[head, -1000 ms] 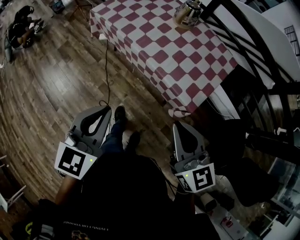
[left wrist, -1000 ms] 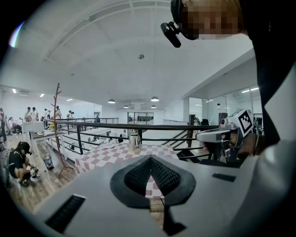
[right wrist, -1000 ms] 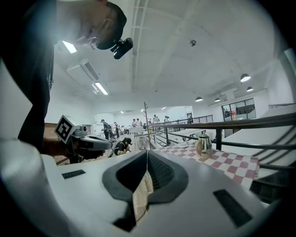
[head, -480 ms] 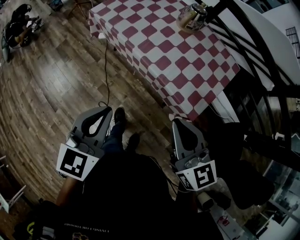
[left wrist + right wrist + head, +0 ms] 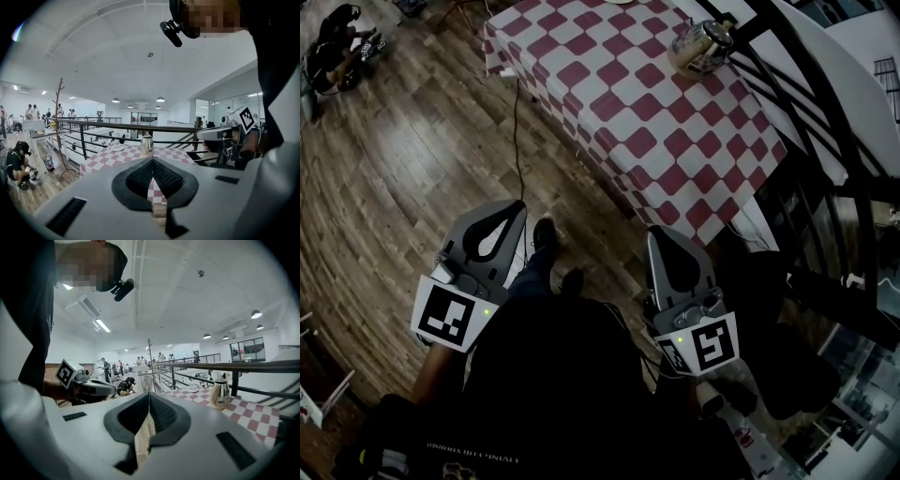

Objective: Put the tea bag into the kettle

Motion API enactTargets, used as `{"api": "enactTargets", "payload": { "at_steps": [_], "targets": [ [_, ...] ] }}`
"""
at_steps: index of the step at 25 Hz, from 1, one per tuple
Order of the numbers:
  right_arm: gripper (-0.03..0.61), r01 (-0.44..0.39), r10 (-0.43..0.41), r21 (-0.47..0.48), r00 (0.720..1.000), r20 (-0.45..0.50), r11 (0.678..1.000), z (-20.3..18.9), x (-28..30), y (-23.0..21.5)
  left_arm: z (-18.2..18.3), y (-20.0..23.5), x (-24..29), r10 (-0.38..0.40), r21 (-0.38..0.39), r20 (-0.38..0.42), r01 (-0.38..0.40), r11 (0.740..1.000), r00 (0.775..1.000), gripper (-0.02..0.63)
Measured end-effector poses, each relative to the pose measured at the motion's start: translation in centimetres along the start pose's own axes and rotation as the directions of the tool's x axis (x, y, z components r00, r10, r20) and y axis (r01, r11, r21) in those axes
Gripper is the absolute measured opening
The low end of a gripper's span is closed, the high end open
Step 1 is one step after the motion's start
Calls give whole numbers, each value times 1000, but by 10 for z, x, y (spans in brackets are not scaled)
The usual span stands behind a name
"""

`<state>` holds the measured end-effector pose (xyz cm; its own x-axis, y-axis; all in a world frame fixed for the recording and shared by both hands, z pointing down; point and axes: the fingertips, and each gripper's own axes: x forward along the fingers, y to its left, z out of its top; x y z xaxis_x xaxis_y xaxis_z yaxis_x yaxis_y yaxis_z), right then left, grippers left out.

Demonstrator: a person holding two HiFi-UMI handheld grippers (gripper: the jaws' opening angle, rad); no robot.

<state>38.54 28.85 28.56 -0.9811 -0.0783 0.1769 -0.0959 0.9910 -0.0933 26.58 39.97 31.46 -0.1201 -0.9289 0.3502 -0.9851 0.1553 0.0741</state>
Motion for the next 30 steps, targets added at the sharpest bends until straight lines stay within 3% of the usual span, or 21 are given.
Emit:
{"api": "enactTargets", "payload": {
  "at_steps": [16, 30],
  "targets": [
    [17, -24, 24, -33, 1000, -2, 999, 30, 131, 7, 10, 129, 19, 38, -20, 18, -38, 999, 999, -6],
    [17, -96, 96, -83, 995, 5, 992, 48, 182, 25, 8, 181, -11, 156, -63, 64, -152, 986, 986, -6]
  ]
}}
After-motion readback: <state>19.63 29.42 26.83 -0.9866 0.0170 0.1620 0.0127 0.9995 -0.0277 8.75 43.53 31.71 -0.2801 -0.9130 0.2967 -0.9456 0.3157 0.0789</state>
